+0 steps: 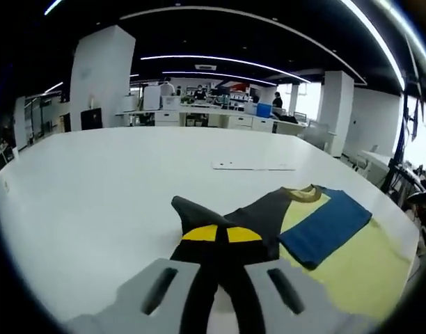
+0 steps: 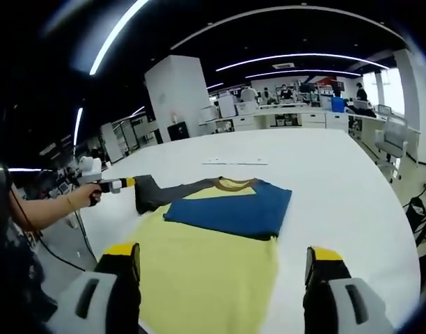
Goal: Fold the garment on the visible template until the final outline fits inside the template.
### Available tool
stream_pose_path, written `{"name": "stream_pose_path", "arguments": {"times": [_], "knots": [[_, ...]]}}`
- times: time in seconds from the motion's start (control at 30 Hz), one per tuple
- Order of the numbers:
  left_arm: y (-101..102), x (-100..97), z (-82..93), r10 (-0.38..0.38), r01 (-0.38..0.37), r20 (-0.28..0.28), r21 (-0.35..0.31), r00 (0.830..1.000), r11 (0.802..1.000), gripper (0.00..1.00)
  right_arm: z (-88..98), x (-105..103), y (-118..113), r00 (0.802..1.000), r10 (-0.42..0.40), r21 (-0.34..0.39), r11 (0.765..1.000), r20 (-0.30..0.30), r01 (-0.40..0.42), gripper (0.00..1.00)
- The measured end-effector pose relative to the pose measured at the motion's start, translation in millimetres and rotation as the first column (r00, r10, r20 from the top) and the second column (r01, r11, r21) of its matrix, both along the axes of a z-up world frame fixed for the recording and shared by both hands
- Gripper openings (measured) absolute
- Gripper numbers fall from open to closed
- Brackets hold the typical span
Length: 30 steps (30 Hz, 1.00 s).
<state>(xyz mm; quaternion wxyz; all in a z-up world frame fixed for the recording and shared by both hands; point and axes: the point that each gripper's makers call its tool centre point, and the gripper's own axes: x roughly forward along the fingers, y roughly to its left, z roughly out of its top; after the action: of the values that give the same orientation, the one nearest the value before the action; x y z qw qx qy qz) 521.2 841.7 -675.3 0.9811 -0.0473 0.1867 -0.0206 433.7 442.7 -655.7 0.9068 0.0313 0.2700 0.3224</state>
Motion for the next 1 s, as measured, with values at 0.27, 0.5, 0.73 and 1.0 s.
{"name": "stream_pose_path", "arguments": {"times": [0.27,0.5,0.73,1.0], "knots": [[-36.3,20.9,13.0,-0.062,0.062,0.021,-0.001,0.998,0.998,0.00,-2.0,1.4,-4.3,1.000,-0.008,0.009,1.000,-0.006,0.008,1.00],[-64.9,36.5,15.1,-0.111,0.111,0.016,0.008,0.994,0.994,0.00,-5.1,2.8,-8.4,1.000,-0.027,0.015,1.000,-0.017,0.027,1.00],[-96.3,50.9,13.5,-0.161,0.160,0.016,0.013,0.987,0.987,0.00,-10.4,0.4,-8.2,0.999,-0.026,0.018,0.999,-0.035,0.027,1.00],[-143.3,62.1,9.9,-0.258,0.256,0.035,0.058,0.965,0.965,0.00,-20.2,-0.2,-7.9,0.998,-0.024,0.014,1.000,-0.061,0.025,1.00]]}}
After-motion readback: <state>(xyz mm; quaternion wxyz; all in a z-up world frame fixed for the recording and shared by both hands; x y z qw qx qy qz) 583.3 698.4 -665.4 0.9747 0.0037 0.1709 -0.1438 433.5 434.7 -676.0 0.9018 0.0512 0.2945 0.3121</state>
